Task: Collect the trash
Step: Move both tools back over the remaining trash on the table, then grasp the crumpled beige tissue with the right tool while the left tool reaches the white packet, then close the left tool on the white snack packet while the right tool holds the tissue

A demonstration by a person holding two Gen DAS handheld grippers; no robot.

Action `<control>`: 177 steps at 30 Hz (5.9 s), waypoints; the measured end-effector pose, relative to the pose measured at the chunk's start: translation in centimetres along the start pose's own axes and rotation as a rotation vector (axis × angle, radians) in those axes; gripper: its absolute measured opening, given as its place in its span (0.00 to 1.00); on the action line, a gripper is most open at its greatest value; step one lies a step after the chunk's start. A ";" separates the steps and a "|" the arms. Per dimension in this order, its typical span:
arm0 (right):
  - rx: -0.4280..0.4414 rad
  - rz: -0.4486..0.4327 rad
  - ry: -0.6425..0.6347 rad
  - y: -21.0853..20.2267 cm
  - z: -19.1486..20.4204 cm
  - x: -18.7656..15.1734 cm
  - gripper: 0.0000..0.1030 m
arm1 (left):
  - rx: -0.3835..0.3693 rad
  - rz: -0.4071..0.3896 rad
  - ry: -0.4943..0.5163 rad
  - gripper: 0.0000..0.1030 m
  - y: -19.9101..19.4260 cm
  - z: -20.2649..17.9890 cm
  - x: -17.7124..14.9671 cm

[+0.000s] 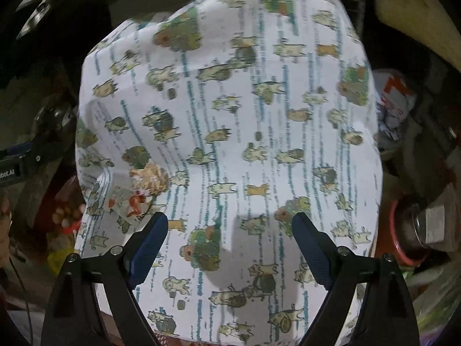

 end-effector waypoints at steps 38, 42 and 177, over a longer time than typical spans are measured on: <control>0.212 0.336 -0.044 20.3 13.8 1.9 0.54 | 0.019 0.215 -0.095 1.00 10.4 4.7 -5.6; 0.225 0.288 -0.048 18.3 12.7 2.7 0.50 | -0.020 0.247 -0.126 1.00 11.4 3.9 -5.4; 0.101 0.186 -0.016 8.7 1.0 2.3 0.52 | -0.075 0.396 -0.214 0.47 14.7 -4.8 -7.8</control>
Point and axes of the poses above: each gripper's, at about its wrist camera, not at the fingertips, and y roughly the way its jaws point, z to its left, x to its top, the point moved 10 cm from there along y, roughly the way its jaws point, and after that the axes turned 3 degrees about z, right-handed, at the moved point
